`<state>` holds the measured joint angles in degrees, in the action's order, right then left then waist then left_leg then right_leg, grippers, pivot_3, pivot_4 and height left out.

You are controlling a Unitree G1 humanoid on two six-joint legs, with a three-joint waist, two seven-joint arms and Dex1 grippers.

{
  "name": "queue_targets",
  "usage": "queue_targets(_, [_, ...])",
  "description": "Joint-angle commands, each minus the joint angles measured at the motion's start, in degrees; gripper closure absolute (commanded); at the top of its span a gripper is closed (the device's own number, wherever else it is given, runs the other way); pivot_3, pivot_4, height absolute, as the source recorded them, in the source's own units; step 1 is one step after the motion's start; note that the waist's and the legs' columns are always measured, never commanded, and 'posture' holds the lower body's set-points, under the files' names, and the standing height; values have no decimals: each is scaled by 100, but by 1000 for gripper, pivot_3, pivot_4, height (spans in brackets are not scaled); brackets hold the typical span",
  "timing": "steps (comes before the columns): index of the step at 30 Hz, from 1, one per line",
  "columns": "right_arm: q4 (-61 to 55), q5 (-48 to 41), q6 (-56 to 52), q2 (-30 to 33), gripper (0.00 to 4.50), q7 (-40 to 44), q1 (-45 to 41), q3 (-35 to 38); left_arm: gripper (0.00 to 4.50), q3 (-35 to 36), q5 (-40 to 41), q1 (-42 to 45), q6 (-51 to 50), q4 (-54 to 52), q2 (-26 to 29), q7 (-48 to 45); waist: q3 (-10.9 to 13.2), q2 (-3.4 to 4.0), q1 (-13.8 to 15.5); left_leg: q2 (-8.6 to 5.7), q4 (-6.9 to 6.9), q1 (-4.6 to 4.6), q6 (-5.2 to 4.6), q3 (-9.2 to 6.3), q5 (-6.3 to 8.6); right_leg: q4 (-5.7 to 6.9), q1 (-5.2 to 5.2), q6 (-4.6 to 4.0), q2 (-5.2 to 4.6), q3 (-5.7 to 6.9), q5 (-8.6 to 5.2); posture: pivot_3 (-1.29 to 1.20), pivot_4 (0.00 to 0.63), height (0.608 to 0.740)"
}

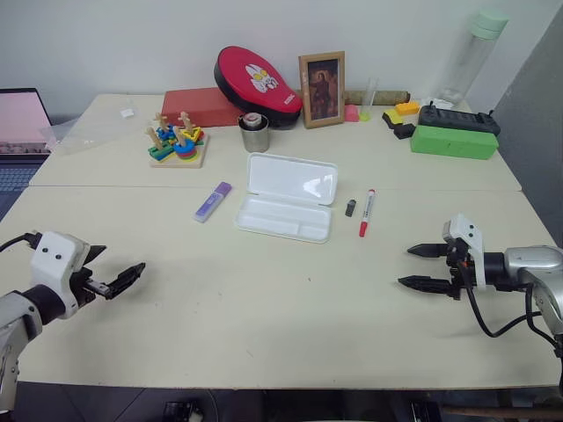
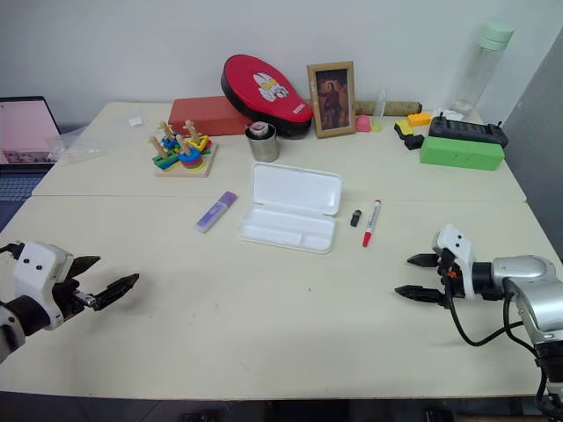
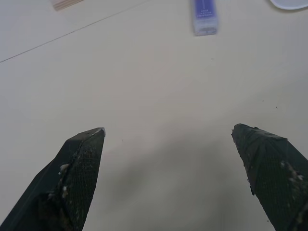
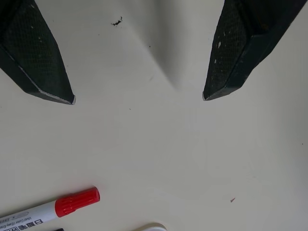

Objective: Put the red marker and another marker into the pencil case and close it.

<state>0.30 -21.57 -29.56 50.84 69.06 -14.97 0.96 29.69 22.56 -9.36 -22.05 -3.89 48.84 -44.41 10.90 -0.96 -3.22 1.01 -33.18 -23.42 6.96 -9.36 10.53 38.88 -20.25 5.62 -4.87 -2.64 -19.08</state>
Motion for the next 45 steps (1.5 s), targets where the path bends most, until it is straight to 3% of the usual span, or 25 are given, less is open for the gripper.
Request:
queue_targets(1, [-291,13,71,-163,40,-178,-279,-49,0,168,143,143,-22,-328,-64,91,0,0,-2,0,0,0,0,0,0,0,0,0,0,0,0,0,150,740])
queue_targets(6, [-433,130,-138,-822,40,-770,-1275,-344,0,-256,410,557,-217,-987,-377,186,0,0,-21,2,-1,3,2,1,-2,8,-1,1,0,-1,0,0,150,740])
queue_targets(9, [-338,298,-284,-1458,40,-1012,-1934,-882,0,-801,632,1109,-316,-1340,-733,245,0,0,-4,1,-1,4,4,-1,-2,5,3,0,0,1,1,0,150,740])
queue_targets(15, [153,684,-155,-2203,40,-1172,-2428,-1515,0,-1639,896,1829,-605,-1690,-1085,104,-6,-10,13,0,-2,-1,5,-6,-3,1,3,0,0,9,1,0,150,740])
queue_targets(23, [819,1221,-207,-2642,40,-1234,-2770,-2112,0,-2328,974,2159,-808,-2019,-1237,-9,-5,-9,-42,0,0,4,5,-6,-3,8,1,0,0,7,1,0,150,740])
queue_targets(29, [1024,1513,-269,-2738,40,-1085,-2821,-2464,0,-2342,996,2142,-873,-2123,-1266,67,-5,-9,-40,0,0,3,4,-6,-3,8,0,0,0,8,1,0,150,740])
queue_targets(45, [1673,2003,108,-3078,3552,-1298,-3052,-2537,0,-2285,994,2033,-809,-2211,-1380,275,-6,-9,-21,0,-1,4,4,-6,-3,8,1,0,0,8,1,0,150,740])
